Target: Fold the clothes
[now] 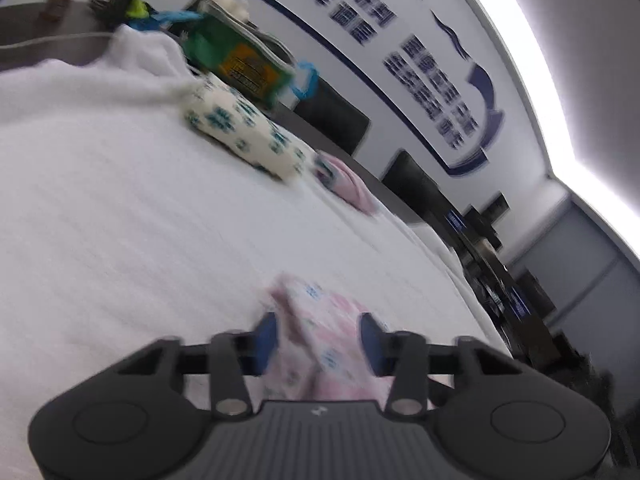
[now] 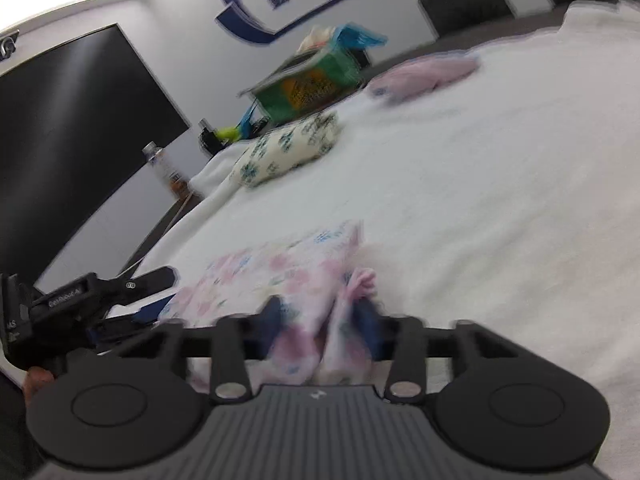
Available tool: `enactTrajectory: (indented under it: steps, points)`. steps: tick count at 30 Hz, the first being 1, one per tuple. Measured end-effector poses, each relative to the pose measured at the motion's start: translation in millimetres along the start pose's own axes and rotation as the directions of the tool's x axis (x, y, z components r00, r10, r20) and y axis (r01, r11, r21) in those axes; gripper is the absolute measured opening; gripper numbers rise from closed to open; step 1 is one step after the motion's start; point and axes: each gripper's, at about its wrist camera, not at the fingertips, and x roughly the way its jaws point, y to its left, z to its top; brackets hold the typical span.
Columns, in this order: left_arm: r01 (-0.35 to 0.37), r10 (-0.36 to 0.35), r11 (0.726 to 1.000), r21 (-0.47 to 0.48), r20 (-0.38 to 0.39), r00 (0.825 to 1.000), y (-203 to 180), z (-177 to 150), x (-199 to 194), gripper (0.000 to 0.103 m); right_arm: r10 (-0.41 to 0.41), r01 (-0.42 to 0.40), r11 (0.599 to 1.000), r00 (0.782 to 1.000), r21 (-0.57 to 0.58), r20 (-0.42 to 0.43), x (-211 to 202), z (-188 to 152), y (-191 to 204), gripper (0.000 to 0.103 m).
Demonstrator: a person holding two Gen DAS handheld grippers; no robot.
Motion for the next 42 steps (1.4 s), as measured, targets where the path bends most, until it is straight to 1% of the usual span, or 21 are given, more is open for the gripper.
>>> enactTrajectory:
  steps: [3,4,5,6,12,13,15,18,19,20,21,22,23,24,28,30,32,34,36,39,42]
  points:
    - [-0.013,0.013,1.000,0.020,-0.023,1.000,-3,-7,7,0.028,0.047,-0.046,0.997,0.999,0.055,-0.019,9,2,-5,0.031]
    - [-0.008,0.008,1.000,0.016,-0.026,1.000,-3,-9,8,0.027,0.049,-0.048,0.997,0.999,0.066,-0.006,5,3,-7,0.035]
    - [-0.004,0.004,1.000,0.008,-0.029,1.000,-2,-9,9,0.027,0.048,-0.049,0.996,0.999,0.070,0.008,-1,4,-8,0.046]
    - [-0.002,0.002,1.000,0.000,-0.031,1.000,-1,-9,11,0.027,0.046,-0.047,0.997,0.999,0.065,0.019,-7,5,-8,0.049]
    - [-0.005,0.006,1.000,0.024,-0.037,0.999,-6,-11,17,0.025,0.034,-0.034,0.999,0.999,0.019,-0.004,-2,1,4,0.048]
    - [-0.005,0.007,1.000,0.026,-0.041,0.999,-7,-10,18,0.025,0.028,-0.028,1.000,1.000,0.014,-0.013,3,0,6,0.044]
    - [-0.006,0.007,1.000,0.024,-0.049,0.999,-6,-10,22,0.025,0.053,-0.052,0.997,0.998,0.050,-0.022,10,1,0,0.022]
    - [0.001,0.000,1.000,0.015,-0.057,0.998,-4,-7,21,0.026,0.110,-0.105,0.987,0.993,0.121,-0.034,14,5,-11,0.020]
    - [0.000,0.000,1.000,0.007,-0.057,0.998,-3,-6,18,0.032,0.129,-0.122,0.982,0.991,0.145,-0.038,15,6,-15,0.020]
    - [-0.003,0.003,1.000,-0.006,-0.054,0.999,-1,-4,13,0.045,0.137,-0.130,0.979,0.990,0.156,-0.037,14,8,-17,0.023]
    - [-0.003,0.002,1.000,-0.015,-0.048,0.999,1,-1,8,0.054,0.118,-0.113,0.984,0.993,0.135,-0.028,8,9,-16,0.032]
    - [0.001,-0.002,1.000,-0.016,-0.040,0.999,2,0,4,0.070,0.099,-0.097,0.989,0.995,0.114,-0.018,1,10,-15,0.040]
    - [0.003,-0.003,1.000,-0.009,-0.041,0.999,2,2,1,0.073,0.081,-0.079,0.992,0.997,0.094,-0.013,-4,11,-14,0.055]
    - [-0.006,0.006,1.000,-0.002,-0.064,0.998,3,4,2,0.073,0.063,-0.062,0.995,0.998,0.073,-0.022,-5,11,-12,0.062]
    - [-0.017,0.022,0.999,0.038,-0.124,0.992,-1,7,10,0.071,0.035,-0.032,0.999,0.996,0.037,-0.077,3,10,-10,0.061]
    - [0.011,-0.006,0.999,0.036,-0.149,0.989,-3,8,15,0.063,0.051,-0.048,0.998,0.994,0.034,-0.097,11,11,-8,0.062]
    - [0.040,-0.038,0.999,0.006,-0.195,0.980,-4,6,23,0.036,0.077,-0.075,0.997,0.991,0.031,-0.108,18,12,-4,0.061]
    - [0.041,-0.041,0.999,-0.004,-0.196,0.980,-5,3,28,0.032,0.115,-0.111,0.993,0.986,0.037,-0.124,24,11,-1,0.046]
    - [0.072,-0.079,0.997,-0.041,-0.190,0.979,-2,3,27,0.022,0.136,-0.131,0.990,0.983,0.047,-0.127,28,10,0,0.030]
    - [0.131,-0.150,0.985,-0.116,-0.170,0.974,3,11,22,0.017,0.183,-0.173,0.981,0.977,0.090,-0.113,26,13,-3,0.020]
    - [0.120,-0.131,0.989,-0.082,-0.141,0.981,-11,28,12,0.017,0.223,-0.215,0.973,0.971,0.085,-0.088,17,22,4,0.019]
